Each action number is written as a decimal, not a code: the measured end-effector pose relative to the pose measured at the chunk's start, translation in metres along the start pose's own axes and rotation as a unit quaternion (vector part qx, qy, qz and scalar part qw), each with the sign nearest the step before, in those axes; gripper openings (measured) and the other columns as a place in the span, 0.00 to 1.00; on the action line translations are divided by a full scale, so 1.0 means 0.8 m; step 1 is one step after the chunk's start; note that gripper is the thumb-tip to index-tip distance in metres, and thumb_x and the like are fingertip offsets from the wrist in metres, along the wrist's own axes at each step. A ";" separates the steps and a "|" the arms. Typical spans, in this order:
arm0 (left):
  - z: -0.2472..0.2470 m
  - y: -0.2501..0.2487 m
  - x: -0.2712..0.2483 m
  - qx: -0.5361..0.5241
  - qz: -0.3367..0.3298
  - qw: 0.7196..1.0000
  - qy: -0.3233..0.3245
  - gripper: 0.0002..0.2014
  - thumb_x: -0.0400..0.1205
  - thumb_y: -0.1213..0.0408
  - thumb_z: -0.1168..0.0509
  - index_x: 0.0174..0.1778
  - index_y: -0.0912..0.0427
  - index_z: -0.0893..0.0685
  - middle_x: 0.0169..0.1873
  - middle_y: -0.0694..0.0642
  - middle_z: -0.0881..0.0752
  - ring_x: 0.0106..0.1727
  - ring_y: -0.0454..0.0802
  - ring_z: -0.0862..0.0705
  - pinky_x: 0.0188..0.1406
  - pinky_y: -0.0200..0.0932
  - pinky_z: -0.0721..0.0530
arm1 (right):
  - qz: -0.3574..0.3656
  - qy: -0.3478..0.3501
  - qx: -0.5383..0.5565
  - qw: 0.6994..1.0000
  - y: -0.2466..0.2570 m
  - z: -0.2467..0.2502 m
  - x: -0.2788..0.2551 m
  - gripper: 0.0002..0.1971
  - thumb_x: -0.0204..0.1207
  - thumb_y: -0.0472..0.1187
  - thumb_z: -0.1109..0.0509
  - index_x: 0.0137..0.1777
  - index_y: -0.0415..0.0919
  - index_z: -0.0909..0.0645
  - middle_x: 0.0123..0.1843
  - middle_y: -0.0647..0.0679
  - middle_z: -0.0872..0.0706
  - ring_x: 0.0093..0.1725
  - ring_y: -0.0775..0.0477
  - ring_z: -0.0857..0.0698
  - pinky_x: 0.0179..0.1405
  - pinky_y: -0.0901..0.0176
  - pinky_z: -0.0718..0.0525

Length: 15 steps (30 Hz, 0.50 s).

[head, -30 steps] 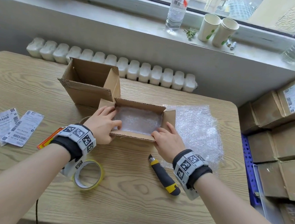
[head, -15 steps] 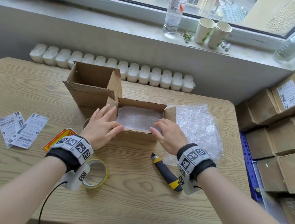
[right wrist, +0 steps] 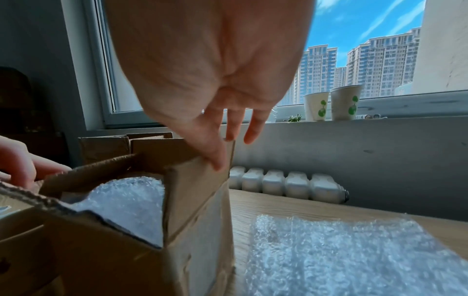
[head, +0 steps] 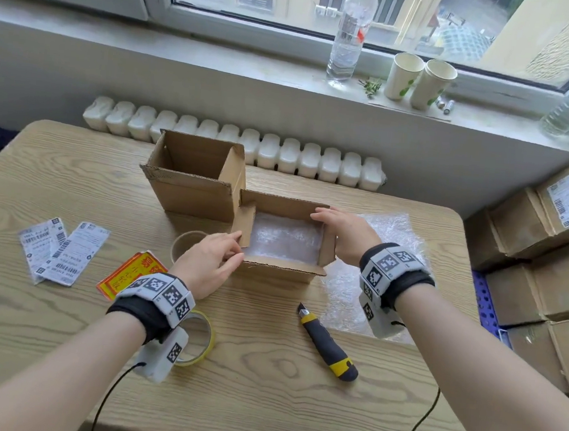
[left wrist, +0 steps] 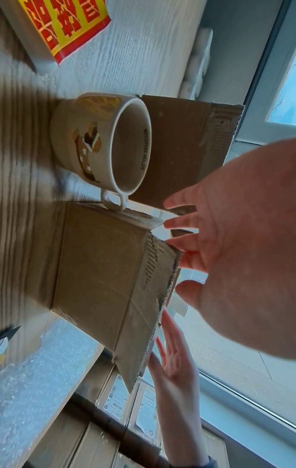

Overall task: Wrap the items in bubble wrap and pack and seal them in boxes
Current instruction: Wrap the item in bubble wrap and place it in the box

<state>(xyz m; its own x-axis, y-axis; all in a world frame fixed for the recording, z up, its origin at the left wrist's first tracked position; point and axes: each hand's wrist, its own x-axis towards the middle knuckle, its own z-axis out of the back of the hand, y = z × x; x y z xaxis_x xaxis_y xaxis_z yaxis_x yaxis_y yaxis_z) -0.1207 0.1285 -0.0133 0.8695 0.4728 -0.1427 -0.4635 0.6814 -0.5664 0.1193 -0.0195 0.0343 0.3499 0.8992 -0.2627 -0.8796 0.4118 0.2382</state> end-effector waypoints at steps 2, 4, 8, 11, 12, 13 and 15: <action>-0.001 -0.005 0.000 -0.010 0.025 1.000 0.017 0.14 0.82 0.49 0.38 0.60 0.51 0.20 0.71 0.46 0.25 0.72 0.42 0.29 0.69 0.38 0.32 | 0.010 -0.038 0.028 0.999 -0.006 -0.006 0.004 0.34 0.71 0.26 0.30 0.77 0.46 0.31 0.77 0.50 0.27 0.76 0.49 0.31 0.75 0.57 0.32; -0.003 -0.009 0.001 -0.016 0.051 0.998 0.027 0.22 0.78 0.46 0.34 0.66 0.51 0.23 0.66 0.46 0.22 0.68 0.42 0.26 0.65 0.37 0.29 | 0.010 -0.069 0.050 0.996 -0.008 -0.013 0.007 0.35 0.70 0.34 0.24 0.77 0.45 0.31 0.76 0.50 0.27 0.74 0.47 0.27 0.71 0.56 0.28; 0.000 -0.014 0.006 -0.005 0.081 0.996 0.038 0.22 0.72 0.43 0.28 0.56 0.51 0.20 0.69 0.44 0.25 0.66 0.42 0.24 0.61 0.33 0.29 | -0.014 -0.107 0.041 0.993 -0.008 -0.027 0.013 0.45 0.63 0.42 0.17 0.78 0.45 0.36 0.81 0.44 0.42 0.70 0.45 0.28 0.63 0.50 0.20; 0.004 -0.017 0.009 0.020 0.079 0.995 0.053 0.17 0.72 0.46 0.26 0.50 0.47 0.23 0.66 0.43 0.23 0.65 0.43 0.24 0.62 0.38 0.26 | -0.013 -0.099 0.051 0.994 -0.014 -0.034 0.017 0.47 0.63 0.44 0.17 0.80 0.46 0.40 0.77 0.45 0.36 0.68 0.44 0.25 0.62 0.51 0.20; 0.005 -0.017 0.011 0.029 0.073 0.996 0.041 0.13 0.74 0.50 0.27 0.47 0.46 0.24 0.66 0.45 0.21 0.64 0.44 0.23 0.61 0.39 0.26 | -0.005 -0.099 0.061 0.993 -0.015 -0.036 0.017 0.45 0.64 0.43 0.18 0.79 0.46 0.38 0.74 0.46 0.31 0.68 0.45 0.24 0.60 0.53 0.21; 0.004 -0.017 0.013 0.033 0.074 0.996 0.029 0.10 0.76 0.55 0.28 0.45 0.45 0.24 0.66 0.47 0.19 0.60 0.45 0.22 0.57 0.39 0.26 | 0.005 -0.100 0.069 0.993 -0.017 -0.038 0.017 0.43 0.65 0.43 0.19 0.79 0.46 0.37 0.71 0.47 0.27 0.67 0.46 0.24 0.59 0.55 0.22; 0.004 -0.019 0.018 0.030 0.089 0.996 -0.003 0.06 0.78 0.58 0.30 0.45 0.47 0.22 0.61 0.47 0.15 0.47 0.45 0.22 0.48 0.38 0.28 | 0.018 -0.111 0.094 0.989 -0.021 -0.042 0.015 0.38 0.66 0.41 0.19 0.76 0.47 0.32 0.68 0.48 0.24 0.65 0.47 0.24 0.57 0.57 0.23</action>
<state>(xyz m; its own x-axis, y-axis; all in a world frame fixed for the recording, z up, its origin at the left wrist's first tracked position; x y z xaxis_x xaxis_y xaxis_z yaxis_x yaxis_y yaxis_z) -0.1014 0.1264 -0.0043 0.7720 0.5923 -0.2306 -0.6193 0.6191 -0.4829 0.1272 -0.0208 -0.0045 0.3998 0.9155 -0.0439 -0.8246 0.3802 0.4190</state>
